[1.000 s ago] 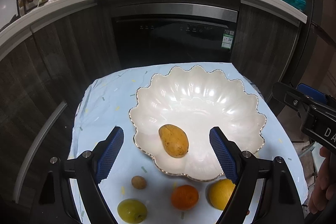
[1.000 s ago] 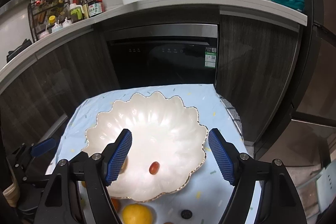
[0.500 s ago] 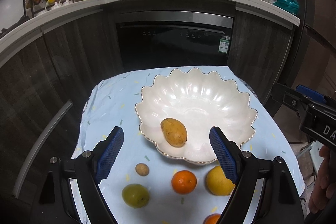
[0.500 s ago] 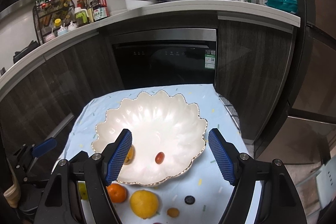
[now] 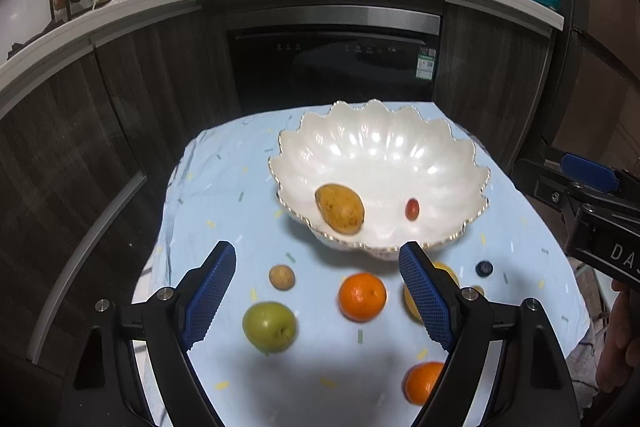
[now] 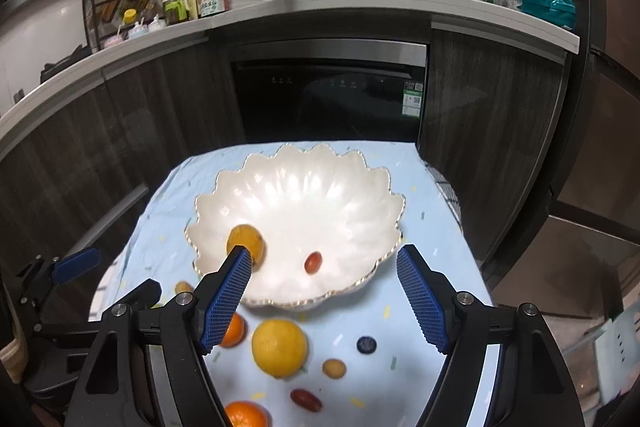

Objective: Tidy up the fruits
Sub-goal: 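Move the left tool to the green apple while the right tool approaches the grapefruit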

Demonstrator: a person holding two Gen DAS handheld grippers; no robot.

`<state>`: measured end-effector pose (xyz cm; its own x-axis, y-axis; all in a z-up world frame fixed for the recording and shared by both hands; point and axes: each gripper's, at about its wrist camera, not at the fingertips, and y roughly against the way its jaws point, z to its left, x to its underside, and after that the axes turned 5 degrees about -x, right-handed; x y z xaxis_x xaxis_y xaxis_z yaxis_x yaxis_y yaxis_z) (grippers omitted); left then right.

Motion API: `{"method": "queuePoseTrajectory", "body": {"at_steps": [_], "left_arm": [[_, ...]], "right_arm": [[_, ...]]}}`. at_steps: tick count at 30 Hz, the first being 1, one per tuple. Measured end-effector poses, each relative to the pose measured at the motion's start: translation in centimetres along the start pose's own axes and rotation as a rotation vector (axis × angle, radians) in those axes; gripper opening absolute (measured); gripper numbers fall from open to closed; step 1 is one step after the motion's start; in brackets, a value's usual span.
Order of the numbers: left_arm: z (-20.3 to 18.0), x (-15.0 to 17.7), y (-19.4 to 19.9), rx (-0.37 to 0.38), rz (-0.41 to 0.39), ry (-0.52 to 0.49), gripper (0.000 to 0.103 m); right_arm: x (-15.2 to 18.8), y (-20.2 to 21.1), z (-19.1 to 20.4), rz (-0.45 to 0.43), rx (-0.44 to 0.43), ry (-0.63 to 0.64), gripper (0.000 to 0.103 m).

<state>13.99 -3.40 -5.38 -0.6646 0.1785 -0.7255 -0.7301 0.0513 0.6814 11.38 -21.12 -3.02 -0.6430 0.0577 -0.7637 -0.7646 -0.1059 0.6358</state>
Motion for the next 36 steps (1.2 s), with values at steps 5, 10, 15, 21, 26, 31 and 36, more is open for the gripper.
{"method": "queuePoseTrajectory", "body": {"at_steps": [5, 10, 15, 21, 26, 31, 36], "left_arm": [[-0.5, 1.3, 0.1, -0.002, 0.006, -0.026, 0.084], [-0.8, 2.4, -0.1, 0.006, 0.019, -0.037, 0.084], [-0.7, 3.2, -0.3, 0.002, 0.027, -0.043, 0.084], [0.1, 4.1, -1.1, -0.010, 0.041, -0.037, 0.084], [0.8, 4.7, -1.9, -0.014, 0.056, -0.024, 0.084], [1.5, 5.3, -2.7, -0.026, 0.065, -0.017, 0.084], [2.1, 5.7, -3.8, -0.038, 0.084, -0.009, 0.083]], "right_arm": [[1.5, -0.1, -0.2, 0.026, 0.000, 0.013, 0.076], [2.6, -0.5, -0.6, 0.054, -0.001, 0.014, 0.076], [3.4, -1.1, -0.5, 0.071, -0.008, 0.008, 0.076], [4.3, -2.3, 0.2, 0.107, -0.027, 0.019, 0.076], [4.8, -3.5, 0.9, 0.139, -0.036, 0.032, 0.076], [5.2, -4.4, 1.5, 0.166, -0.040, 0.047, 0.076], [5.6, -5.7, 2.1, 0.196, -0.046, 0.059, 0.076]]}}
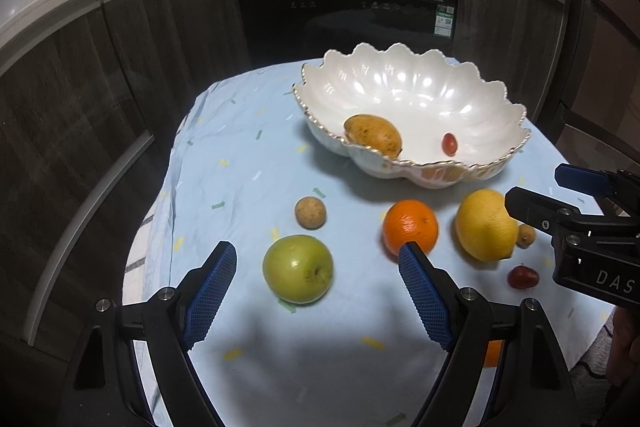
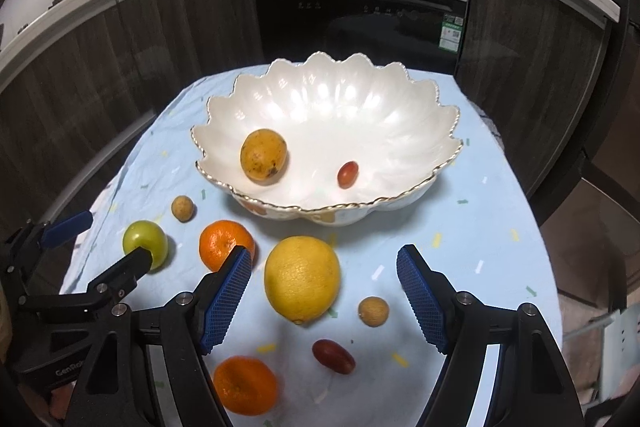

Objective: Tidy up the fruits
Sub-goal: 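Move the left tool to the green apple while the right tool approaches the grapefruit, then close the left tool on the green apple while the right tool grasps the grapefruit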

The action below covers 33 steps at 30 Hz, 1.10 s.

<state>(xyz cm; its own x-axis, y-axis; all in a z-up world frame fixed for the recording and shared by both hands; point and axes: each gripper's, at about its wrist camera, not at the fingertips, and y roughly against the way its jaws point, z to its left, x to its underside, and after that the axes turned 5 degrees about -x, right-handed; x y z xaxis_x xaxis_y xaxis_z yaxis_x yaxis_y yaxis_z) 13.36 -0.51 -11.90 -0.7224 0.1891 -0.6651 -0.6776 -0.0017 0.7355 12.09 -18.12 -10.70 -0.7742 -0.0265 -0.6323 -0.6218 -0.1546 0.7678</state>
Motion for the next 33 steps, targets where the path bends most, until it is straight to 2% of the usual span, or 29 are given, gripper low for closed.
{"method": "queuePoseTrajectory", "body": {"at_steps": [27, 33], "left_arm": [[1.0, 0.9, -5.2, -0.010, 0.105, 0.012, 0.075], [1.0, 1.0, -5.9, -0.002, 0.122, 0.012, 0.069]], "right_arm": [[0.6, -5.2, 0.2, 0.115, -0.018, -0.004, 0.076], [0.9, -6.0, 0.1, 0.138, -0.015, -0.010, 0.076]]}}
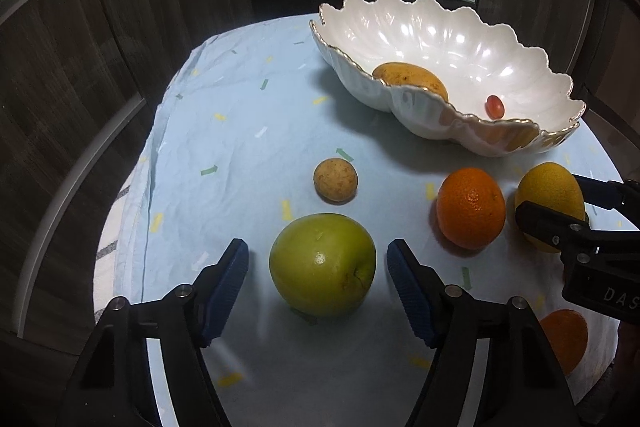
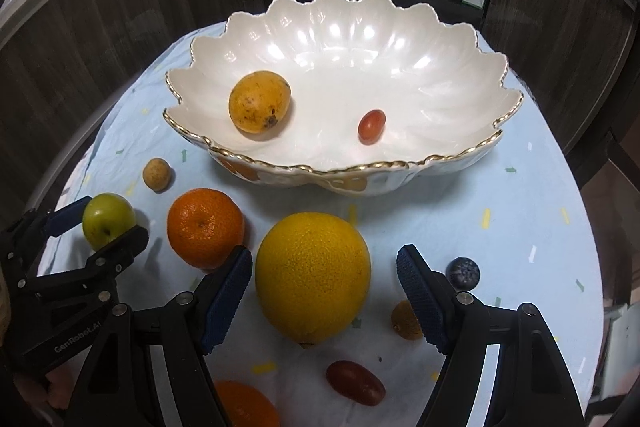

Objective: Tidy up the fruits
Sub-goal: 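Close the left tool on the green apple while the right tool grasps the grapefruit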

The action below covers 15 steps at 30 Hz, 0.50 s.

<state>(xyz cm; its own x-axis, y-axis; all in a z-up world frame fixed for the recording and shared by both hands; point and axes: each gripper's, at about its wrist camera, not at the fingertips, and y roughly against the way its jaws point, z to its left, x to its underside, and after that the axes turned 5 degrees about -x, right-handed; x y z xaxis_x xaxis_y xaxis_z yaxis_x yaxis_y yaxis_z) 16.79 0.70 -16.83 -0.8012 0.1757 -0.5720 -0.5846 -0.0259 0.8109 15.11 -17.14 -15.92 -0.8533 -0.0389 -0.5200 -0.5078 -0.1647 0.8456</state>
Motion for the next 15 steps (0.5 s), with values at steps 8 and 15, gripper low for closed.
{"method": "queuePoseTrajectory", "body": {"at_steps": [8, 15], "left_arm": [[-0.05, 0.12, -0.64, 0.014, 0.022, 0.005, 0.054], [-0.01, 0.10, -0.51, 0.017, 0.016, 0.008, 0.049]], "right_arm": [[0.25, -0.92, 0.11, 0.027, -0.025, 0.003, 0.060], [0.47, -0.64, 0.46, 0.018, -0.030, 0.019, 0.056]]}}
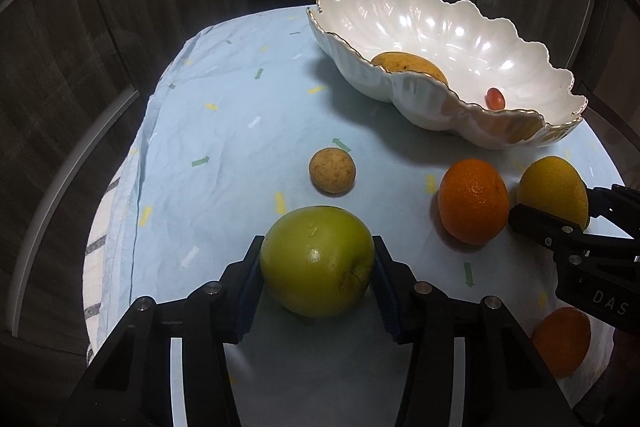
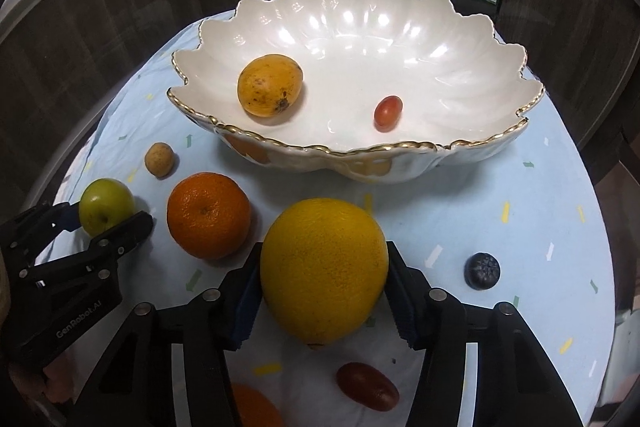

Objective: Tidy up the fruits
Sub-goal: 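Close the left tool on the green apple while the right tool grasps the grapefruit, then lift the green apple and grapefruit toward the bowl with both tools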

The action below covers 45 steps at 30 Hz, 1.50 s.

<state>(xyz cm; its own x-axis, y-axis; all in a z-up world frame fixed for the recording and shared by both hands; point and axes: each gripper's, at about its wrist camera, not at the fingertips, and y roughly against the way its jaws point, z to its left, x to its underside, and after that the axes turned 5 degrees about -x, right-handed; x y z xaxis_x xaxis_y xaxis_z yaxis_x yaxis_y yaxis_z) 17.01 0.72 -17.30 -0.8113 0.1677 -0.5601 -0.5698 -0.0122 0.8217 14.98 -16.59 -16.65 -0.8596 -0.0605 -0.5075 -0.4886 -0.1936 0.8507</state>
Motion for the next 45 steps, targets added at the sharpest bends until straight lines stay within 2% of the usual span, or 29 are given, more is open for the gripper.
{"method": "queuePoseTrajectory", "body": {"at_steps": [10, 27, 45], "left_arm": [[0.0, -0.1, 0.9, -0.003, -0.027, -0.002, 0.049], [-0.6, -0.7, 4.9, -0.005, -0.094, -0.010, 0.049], [-2.1, -3.2, 8.5, 0.008, -0.155, -0.041, 0.049]], "right_arm": [[0.0, 0.5, -0.1, -0.009, -0.002, -0.008, 0.056], [-0.5, 4.2, -0.4, -0.096, -0.005, -0.018, 0.055], [-1.6, 7.8, -1.8, -0.181, -0.007, -0.060, 0.055]]}}
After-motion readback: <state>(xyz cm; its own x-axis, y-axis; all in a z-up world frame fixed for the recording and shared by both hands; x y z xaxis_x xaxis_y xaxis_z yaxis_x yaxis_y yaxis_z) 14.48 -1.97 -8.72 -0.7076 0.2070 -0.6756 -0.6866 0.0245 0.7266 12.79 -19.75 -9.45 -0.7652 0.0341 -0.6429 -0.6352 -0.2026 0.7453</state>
